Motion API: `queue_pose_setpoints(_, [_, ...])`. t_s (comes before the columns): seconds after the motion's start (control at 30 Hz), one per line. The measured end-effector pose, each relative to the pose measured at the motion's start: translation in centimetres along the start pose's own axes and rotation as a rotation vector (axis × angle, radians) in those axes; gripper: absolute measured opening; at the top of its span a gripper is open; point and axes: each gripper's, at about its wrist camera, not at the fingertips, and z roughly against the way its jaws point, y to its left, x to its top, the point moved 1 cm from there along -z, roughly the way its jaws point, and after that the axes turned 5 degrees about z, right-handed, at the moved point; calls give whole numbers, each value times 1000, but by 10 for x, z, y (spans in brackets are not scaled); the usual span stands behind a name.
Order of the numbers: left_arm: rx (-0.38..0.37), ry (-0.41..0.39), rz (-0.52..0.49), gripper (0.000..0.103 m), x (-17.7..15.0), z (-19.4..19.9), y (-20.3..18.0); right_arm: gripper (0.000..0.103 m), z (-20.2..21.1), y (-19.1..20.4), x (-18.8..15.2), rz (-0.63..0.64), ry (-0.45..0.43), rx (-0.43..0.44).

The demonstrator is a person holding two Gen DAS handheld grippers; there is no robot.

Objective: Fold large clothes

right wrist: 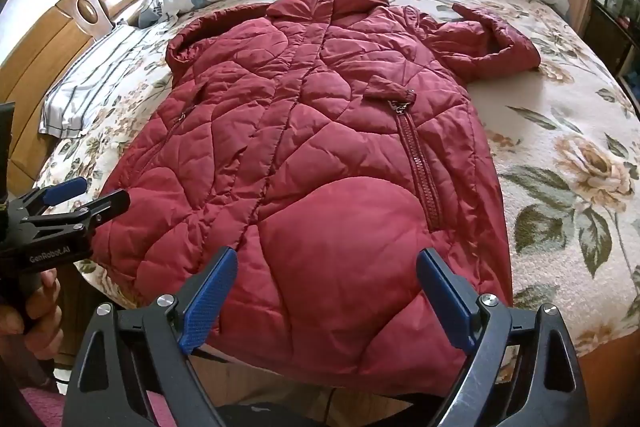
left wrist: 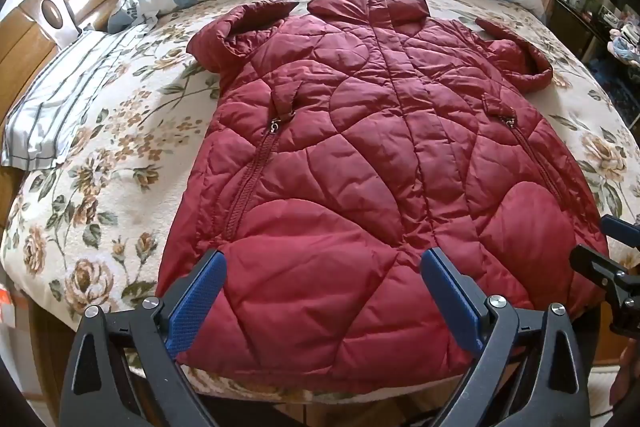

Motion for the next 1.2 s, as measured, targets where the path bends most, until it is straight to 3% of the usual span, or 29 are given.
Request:
queue_pose_setpoints(0.2, [-7, 4, -3, 99, 2, -5, -1, 92, -1, 3, 3, -2, -2, 3])
queue_pose_setpoints(0.4, [6, 58, -9, 98, 7, -15, 0, 92, -2, 9, 6, -9, -3, 11])
queue_pose_setpoints(0.47, [20, 36, -9, 98, 9, -17, 2, 92, -7, -1, 7, 10, 35, -34])
queue_pose_setpoints(0.53, [20, -12, -2, 98, 12, -19, 2, 92, -10, -6, 9, 3, 36, -22])
queue_pose_setpoints(0.7, [27, -7, -4, 98, 18, -27, 5, 92, -17, -15, 17, 6, 90, -54])
queue_pose_setpoints(0.83, [1, -3, -4, 97, 23, -32, 5, 92, -17, -23, 27, -5, 27, -38])
queue_pose_setpoints(1.1, [-73, 11, 11, 97, 38, -45, 6, 92, -19, -55, 57, -57, 29, -45])
queue_pose_setpoints(1.2, [-35, -7, 5, 97, 45, -47, 9, 92, -20, -72, 73, -73, -1, -52])
